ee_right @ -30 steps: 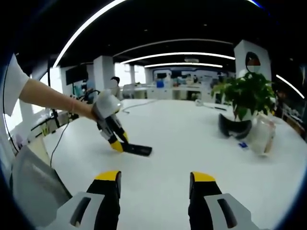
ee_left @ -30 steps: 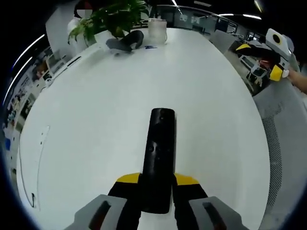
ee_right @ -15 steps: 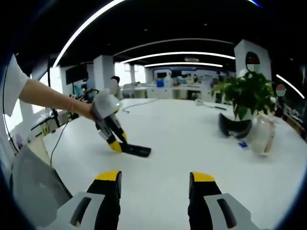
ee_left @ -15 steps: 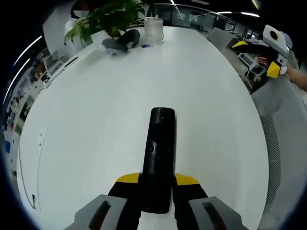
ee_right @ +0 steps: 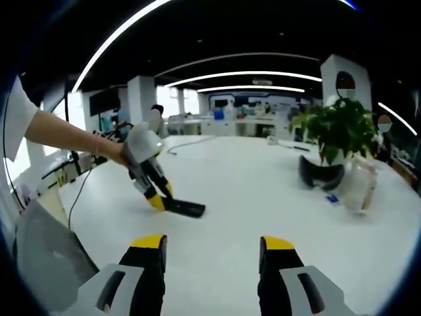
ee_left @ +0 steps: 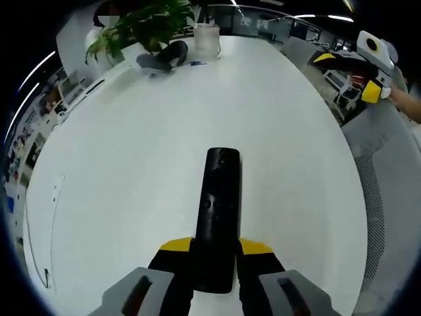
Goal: Press the specified remote control buttons in sequence, fully releasing each button before pressing the next.
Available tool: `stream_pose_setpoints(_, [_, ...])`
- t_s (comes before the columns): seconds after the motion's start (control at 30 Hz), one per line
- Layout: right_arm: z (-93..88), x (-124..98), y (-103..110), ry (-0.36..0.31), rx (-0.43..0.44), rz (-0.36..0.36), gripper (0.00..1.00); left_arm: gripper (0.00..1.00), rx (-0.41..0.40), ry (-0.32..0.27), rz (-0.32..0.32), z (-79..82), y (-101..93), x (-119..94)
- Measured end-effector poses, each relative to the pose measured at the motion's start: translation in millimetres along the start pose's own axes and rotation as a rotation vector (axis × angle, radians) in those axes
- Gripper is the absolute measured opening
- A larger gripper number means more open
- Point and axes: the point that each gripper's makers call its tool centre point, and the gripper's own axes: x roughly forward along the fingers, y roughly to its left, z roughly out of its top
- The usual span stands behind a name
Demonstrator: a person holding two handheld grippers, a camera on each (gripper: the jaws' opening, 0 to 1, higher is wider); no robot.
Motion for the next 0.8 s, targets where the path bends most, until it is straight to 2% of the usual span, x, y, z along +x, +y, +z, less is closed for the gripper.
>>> stream_pose_setpoints(0.8, [-1.3, 0, 1, 0.004, -0.005, 0.006, 0.54, 0.24, 0.014, -0.004, -0.008, -1.6, -15.9, -1])
